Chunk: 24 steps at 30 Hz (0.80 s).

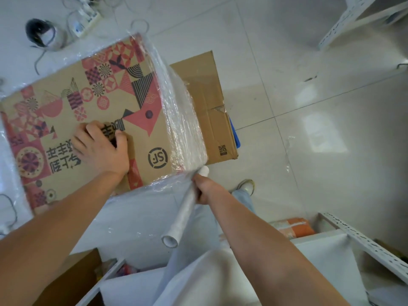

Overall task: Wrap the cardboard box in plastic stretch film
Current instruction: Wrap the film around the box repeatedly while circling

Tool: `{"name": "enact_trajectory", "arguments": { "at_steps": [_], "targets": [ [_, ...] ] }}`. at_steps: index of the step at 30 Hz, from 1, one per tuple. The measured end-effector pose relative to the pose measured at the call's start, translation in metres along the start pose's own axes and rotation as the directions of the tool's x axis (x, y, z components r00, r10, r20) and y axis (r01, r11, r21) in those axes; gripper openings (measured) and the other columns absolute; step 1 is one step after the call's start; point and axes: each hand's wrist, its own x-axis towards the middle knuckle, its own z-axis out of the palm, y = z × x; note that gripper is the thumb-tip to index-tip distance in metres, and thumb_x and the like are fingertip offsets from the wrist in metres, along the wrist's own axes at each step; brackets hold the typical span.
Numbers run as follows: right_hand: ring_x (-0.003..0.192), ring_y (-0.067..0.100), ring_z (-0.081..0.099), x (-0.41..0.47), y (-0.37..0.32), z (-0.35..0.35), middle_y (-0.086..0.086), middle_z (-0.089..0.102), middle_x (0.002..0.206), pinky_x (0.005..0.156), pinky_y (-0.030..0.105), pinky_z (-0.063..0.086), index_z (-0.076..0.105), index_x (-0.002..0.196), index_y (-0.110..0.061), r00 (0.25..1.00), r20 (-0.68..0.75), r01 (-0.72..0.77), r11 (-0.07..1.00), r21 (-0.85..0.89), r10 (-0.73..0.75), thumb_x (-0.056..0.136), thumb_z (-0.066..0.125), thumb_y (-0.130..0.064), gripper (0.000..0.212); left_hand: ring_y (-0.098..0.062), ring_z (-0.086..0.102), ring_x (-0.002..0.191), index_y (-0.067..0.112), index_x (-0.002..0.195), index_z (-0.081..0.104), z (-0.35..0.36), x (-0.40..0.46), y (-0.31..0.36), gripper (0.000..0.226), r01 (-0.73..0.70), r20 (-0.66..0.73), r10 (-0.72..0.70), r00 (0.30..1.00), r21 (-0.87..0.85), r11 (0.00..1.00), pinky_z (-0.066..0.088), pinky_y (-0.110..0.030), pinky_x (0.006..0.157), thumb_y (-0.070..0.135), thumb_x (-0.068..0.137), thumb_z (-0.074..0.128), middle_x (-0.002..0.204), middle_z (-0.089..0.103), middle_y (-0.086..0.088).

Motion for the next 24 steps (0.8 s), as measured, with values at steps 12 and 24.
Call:
{"name": "enact_trajectory", "arguments": {
  "at_steps": [12,24],
  "targets": [
    [0.109,0.026,0.060,-0.005,-0.008,-0.021,0.012,0.060,0.114,0.084,0.033,0.052,0.048,0.113,-0.002,0.996,-0.062,-0.067,0.995,-0.074,0.062,0.086,0.060,-0.024,0.036,-0.045,0.040,0.111,-0.001,0.109,0.045,-0.004,0.001,-0.001,0.047,-0.026,-0.004,0.026,1.000,-0.012,1.000,0.032,-0.053,0.096,0.040,0.086,0.039,0.121,0.044,-0.027],
    [0.085,0.027,0.059,-0.022,-0.025,-0.027,0.017,0.056,0.088,0.101,0.040,0.046,0.045,0.102,0.000,0.995,0.086,-0.032,0.993,-0.116,0.042,0.088,0.056,0.000,0.018,-0.043,0.042,0.111,0.001,0.111,0.046,-0.003,0.001,0.000,0.049,-0.006,0.027,0.006,1.000,-0.021,1.000,0.031,-0.054,0.099,0.042,0.085,0.037,0.121,0.045,-0.025]
  ]
}}
